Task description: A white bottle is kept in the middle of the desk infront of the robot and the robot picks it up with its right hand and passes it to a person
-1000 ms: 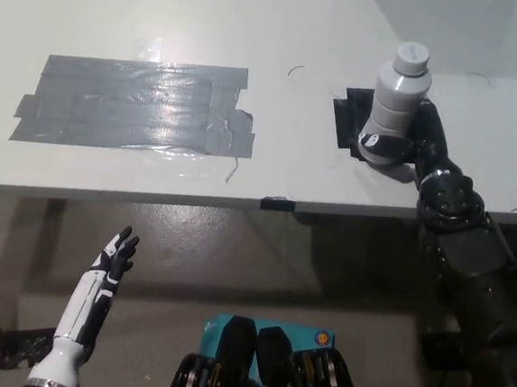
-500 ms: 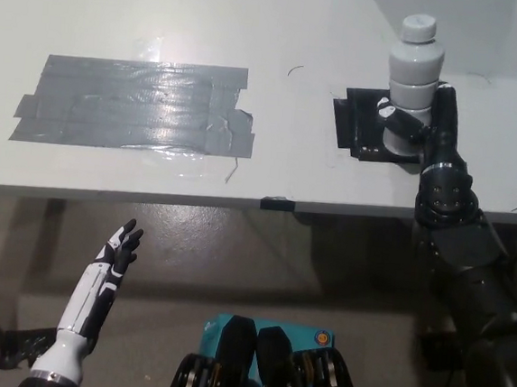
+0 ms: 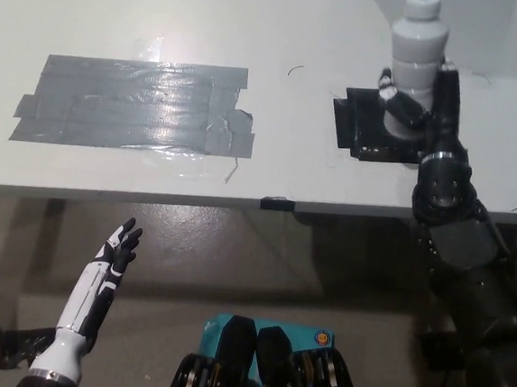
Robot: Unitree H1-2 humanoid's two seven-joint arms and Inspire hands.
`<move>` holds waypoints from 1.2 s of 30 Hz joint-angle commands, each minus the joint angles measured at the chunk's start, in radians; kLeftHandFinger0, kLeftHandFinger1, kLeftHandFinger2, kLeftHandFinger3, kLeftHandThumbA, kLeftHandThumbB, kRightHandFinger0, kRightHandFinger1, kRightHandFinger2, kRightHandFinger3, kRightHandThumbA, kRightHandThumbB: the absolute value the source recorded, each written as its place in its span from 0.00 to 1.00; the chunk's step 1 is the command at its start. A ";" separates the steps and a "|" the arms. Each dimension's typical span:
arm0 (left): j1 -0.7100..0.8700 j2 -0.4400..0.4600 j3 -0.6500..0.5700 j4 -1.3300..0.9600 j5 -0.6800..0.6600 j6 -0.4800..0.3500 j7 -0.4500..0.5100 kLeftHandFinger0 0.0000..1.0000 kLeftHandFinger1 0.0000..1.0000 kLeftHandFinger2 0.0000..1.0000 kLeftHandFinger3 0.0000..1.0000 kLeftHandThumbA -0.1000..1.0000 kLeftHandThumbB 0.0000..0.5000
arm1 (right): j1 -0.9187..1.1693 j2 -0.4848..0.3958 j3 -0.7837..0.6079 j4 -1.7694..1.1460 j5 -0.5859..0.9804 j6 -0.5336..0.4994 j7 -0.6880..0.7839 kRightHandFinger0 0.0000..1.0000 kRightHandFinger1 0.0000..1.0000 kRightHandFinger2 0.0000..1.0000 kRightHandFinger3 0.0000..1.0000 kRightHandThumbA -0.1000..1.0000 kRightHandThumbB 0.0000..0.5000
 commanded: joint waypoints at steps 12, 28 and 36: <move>-0.022 0.016 -0.006 -0.010 0.013 -0.012 -0.003 1.00 1.00 1.00 1.00 1.00 0.28 | -0.011 0.091 0.113 -0.237 -0.016 0.148 0.189 0.00 0.41 0.79 0.79 0.00 0.29; -0.037 0.021 -0.013 -0.019 0.020 0.007 -0.009 1.00 1.00 1.00 1.00 1.00 0.31 | -0.249 0.112 0.068 0.288 0.013 0.136 0.169 0.02 0.31 0.71 0.72 0.00 0.34; -0.043 0.027 -0.014 -0.027 0.013 0.020 -0.018 1.00 1.00 1.00 1.00 1.00 0.32 | -0.292 0.104 0.064 0.347 0.010 0.143 0.167 0.00 0.35 0.74 0.69 0.00 0.36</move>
